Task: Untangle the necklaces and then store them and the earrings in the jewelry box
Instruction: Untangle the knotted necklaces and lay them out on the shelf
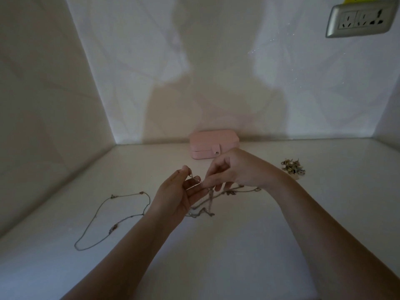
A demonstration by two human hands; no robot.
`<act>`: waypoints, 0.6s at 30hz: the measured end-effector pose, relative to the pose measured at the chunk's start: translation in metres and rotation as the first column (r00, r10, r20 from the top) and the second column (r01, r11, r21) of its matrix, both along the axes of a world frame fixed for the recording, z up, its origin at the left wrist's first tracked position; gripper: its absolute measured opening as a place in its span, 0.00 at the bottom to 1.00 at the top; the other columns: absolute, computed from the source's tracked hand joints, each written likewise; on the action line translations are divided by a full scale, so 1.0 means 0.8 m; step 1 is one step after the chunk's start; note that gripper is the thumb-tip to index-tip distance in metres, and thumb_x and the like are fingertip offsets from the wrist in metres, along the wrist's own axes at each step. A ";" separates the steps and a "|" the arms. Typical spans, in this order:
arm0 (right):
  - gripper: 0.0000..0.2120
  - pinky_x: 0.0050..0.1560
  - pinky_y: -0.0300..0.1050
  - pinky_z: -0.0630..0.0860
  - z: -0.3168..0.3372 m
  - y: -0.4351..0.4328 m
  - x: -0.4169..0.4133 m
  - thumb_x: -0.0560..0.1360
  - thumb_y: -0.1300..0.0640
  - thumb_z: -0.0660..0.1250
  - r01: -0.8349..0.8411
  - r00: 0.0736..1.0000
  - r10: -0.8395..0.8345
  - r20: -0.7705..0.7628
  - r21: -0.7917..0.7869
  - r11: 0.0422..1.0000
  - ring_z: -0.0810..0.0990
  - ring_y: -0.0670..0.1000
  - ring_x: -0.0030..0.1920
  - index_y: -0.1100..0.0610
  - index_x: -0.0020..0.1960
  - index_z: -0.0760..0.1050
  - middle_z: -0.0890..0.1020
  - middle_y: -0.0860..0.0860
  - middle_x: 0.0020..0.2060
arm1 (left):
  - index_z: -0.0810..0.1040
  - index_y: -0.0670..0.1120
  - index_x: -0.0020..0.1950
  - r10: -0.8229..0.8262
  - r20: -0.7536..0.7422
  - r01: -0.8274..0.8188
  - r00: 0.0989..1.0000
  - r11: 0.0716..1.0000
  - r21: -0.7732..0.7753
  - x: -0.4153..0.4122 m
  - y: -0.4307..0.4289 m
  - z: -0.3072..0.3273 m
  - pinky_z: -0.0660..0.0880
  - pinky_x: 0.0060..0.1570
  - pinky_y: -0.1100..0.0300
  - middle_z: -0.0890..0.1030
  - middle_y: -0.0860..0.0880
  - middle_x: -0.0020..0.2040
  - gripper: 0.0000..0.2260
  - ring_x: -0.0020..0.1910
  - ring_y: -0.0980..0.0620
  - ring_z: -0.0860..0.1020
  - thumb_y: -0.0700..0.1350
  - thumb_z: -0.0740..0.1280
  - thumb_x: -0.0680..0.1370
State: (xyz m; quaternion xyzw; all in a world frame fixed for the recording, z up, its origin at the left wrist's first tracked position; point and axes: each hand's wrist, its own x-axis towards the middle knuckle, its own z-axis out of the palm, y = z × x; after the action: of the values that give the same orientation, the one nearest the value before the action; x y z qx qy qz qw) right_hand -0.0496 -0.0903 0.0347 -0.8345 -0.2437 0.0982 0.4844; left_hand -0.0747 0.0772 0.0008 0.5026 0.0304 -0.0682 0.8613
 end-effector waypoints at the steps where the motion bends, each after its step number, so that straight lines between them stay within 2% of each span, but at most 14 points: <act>1: 0.09 0.37 0.36 0.76 -0.001 0.003 0.000 0.68 0.57 0.77 0.004 1.000 -0.004 0.016 0.004 1.000 0.81 0.45 0.34 0.61 0.44 0.83 0.84 0.50 0.34 | 0.71 0.42 0.42 0.006 0.004 -0.006 1.000 1.000 0.007 0.001 0.001 -0.001 0.80 0.32 0.60 0.76 0.44 0.33 0.12 0.30 0.50 0.80 0.45 0.57 0.83; 3: 0.10 0.38 0.36 0.76 -0.001 0.005 0.000 0.66 0.58 0.79 0.026 0.999 -0.027 0.045 0.016 1.000 0.81 0.44 0.33 0.62 0.44 0.83 0.84 0.53 0.34 | 0.71 0.42 0.42 0.030 0.008 -0.030 1.000 1.000 -0.006 0.003 0.003 -0.001 0.81 0.34 0.58 0.78 0.44 0.32 0.12 0.31 0.50 0.81 0.44 0.57 0.83; 6: 0.11 0.42 0.38 0.77 -0.001 0.005 -0.001 0.64 0.61 0.79 0.028 0.998 -0.030 0.054 0.037 0.999 0.80 0.46 0.36 0.61 0.45 0.83 0.85 0.60 0.40 | 0.70 0.40 0.43 0.078 0.002 -0.078 0.997 0.995 -0.062 0.003 0.004 0.001 0.82 0.35 0.57 0.79 0.44 0.33 0.11 0.32 0.49 0.82 0.43 0.58 0.83; 8: 0.12 0.47 0.43 0.78 -0.002 0.006 -0.002 0.65 0.63 0.79 0.021 0.998 -0.024 0.054 0.048 0.999 0.81 0.48 0.38 0.59 0.46 0.81 0.85 0.60 0.41 | 0.70 0.40 0.44 0.095 -0.004 -0.095 0.995 0.991 -0.093 0.003 0.004 0.003 0.81 0.33 0.58 0.78 0.43 0.35 0.10 0.33 0.49 0.83 0.43 0.58 0.83; 10: 0.14 0.52 0.47 0.78 -0.003 0.009 -0.003 0.65 0.63 0.79 0.025 0.998 -0.027 0.059 0.040 0.999 0.83 0.48 0.40 0.54 0.46 0.78 0.86 0.55 0.41 | 0.71 0.40 0.43 0.109 -0.010 -0.109 0.994 0.986 -0.125 0.003 0.005 0.003 0.80 0.33 0.59 0.79 0.42 0.35 0.10 0.33 0.49 0.83 0.43 0.58 0.83; 14: 0.16 0.45 0.39 0.77 -0.005 0.016 -0.006 0.66 0.65 0.78 0.022 0.995 -0.025 0.097 0.029 0.999 0.82 0.43 0.37 0.52 0.46 0.74 0.84 0.45 0.35 | 0.71 0.40 0.43 0.132 -0.008 -0.131 0.991 0.977 -0.171 0.007 0.009 0.002 0.80 0.33 0.60 0.78 0.43 0.36 0.11 0.33 0.49 0.83 0.43 0.58 0.83; 16: 0.16 0.45 0.38 0.77 -0.006 0.018 -0.006 0.67 0.65 0.77 0.046 0.990 -0.052 0.134 0.049 0.998 0.83 0.43 0.38 0.51 0.45 0.74 0.85 0.48 0.36 | 0.72 0.40 0.43 0.123 0.001 -0.121 0.992 0.978 -0.169 0.009 0.011 0.002 0.80 0.34 0.60 0.79 0.42 0.37 0.11 0.35 0.49 0.83 0.43 0.59 0.83; 18: 0.13 0.45 0.36 0.77 -0.007 0.019 -0.005 0.67 0.65 0.77 0.071 0.982 -0.082 0.172 0.065 0.995 0.83 0.44 0.38 0.52 0.43 0.76 0.85 0.50 0.37 | 0.74 0.39 0.46 0.098 0.024 -0.096 0.995 0.991 -0.095 0.009 0.014 0.001 0.81 0.36 0.60 0.81 0.43 0.38 0.09 0.37 0.49 0.84 0.42 0.60 0.82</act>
State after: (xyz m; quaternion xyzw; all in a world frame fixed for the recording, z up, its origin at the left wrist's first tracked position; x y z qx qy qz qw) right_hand -0.0532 -0.0753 0.0293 -0.8340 -0.2558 -0.0013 0.4889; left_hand -0.0672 0.0883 0.0019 0.4604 0.0394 -0.0204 0.8866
